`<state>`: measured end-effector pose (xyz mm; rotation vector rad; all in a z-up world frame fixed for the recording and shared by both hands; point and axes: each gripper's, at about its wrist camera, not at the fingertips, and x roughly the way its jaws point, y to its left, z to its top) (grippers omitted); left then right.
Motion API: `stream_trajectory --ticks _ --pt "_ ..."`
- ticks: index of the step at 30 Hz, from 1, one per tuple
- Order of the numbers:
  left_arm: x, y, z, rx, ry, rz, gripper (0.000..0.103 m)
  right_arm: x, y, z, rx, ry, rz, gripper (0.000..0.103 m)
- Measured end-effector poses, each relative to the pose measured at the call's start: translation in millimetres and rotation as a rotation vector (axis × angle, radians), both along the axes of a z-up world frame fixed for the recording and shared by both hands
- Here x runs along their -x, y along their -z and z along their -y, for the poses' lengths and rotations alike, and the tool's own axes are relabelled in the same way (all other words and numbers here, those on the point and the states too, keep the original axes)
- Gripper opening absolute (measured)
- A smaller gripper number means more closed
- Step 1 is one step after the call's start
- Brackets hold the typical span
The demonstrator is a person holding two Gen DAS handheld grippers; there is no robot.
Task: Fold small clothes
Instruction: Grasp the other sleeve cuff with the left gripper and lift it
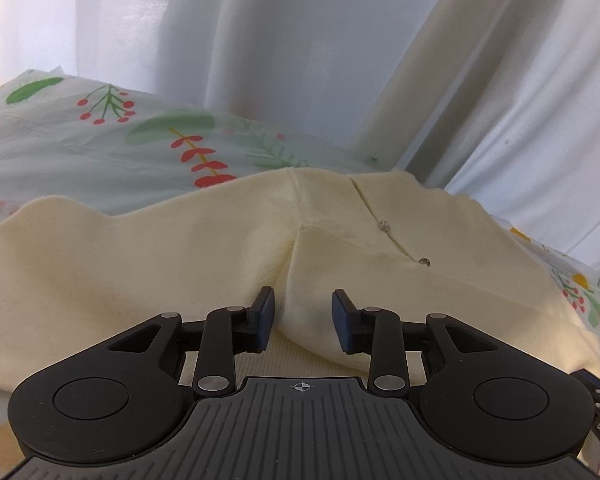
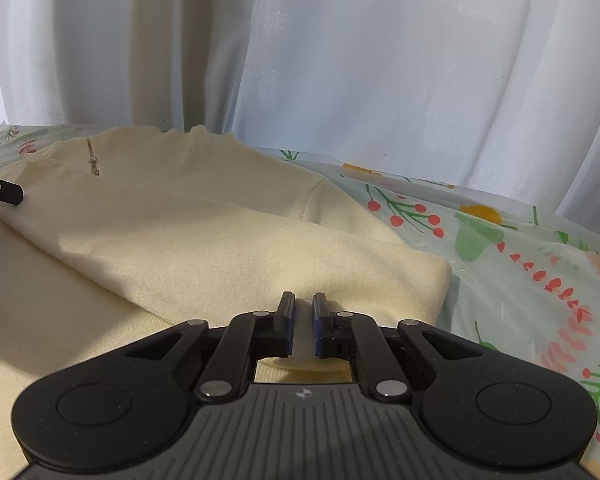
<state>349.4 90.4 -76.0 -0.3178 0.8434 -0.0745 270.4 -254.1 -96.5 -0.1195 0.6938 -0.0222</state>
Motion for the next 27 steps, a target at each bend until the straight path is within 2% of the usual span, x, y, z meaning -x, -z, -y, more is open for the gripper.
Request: stream_trajectory --ticks 2,3,5,6,8,11,15,17,19,24,27 --pt "8.5 -5.3 -8.6 0.064 -0.018 -0.018 0.058 0.6 -2.3 1.5 -0.017 0.005 -0.010 0.007" --pt "16.3 -8.9 -13.5 0.079 -0.035 -0.019 0.063 3.9 -5.4 2.7 -0.037 0.015 -0.020 0.007" --pt "38.4 -16.8 -25.9 0.059 -0.116 0.004 0.091 16.3 -13.8 6.3 -0.090 0.021 -0.016 0.007" --pt "48.3 -19.4 -32.4 0.048 -0.157 0.023 0.093 25.6 -18.0 8.1 -0.120 0.025 -0.002 0.008" --pt "74.3 -23.0 -58.8 0.057 -0.267 0.060 0.093 42.8 -22.4 11.0 -0.182 0.038 0.001 0.012" --pt "100.6 -19.2 -103.4 0.124 -0.445 0.049 0.088 64.4 -21.9 12.8 -0.248 0.032 -0.030 0.012" --pt "131.2 -4.8 -172.3 0.302 -0.683 0.026 0.075 80.4 -22.0 7.4 -0.233 0.014 -0.047 0.012" --pt "144.2 1.2 -196.0 0.377 -0.764 0.055 0.060 83.7 -23.2 5.8 -0.248 0.011 -0.046 0.013" --pt "155.1 6.8 -216.9 0.444 -0.846 0.067 0.049 83.3 -23.7 5.6 -0.268 0.019 -0.047 0.012" --pt "173.3 15.2 -257.8 0.579 -1.000 0.109 0.046 78.2 -24.3 2.3 -0.302 0.017 -0.056 0.013" --pt "180.6 14.3 -275.5 0.580 -1.053 0.124 0.046 76.3 -23.2 -0.9 -0.307 0.012 -0.058 0.013"
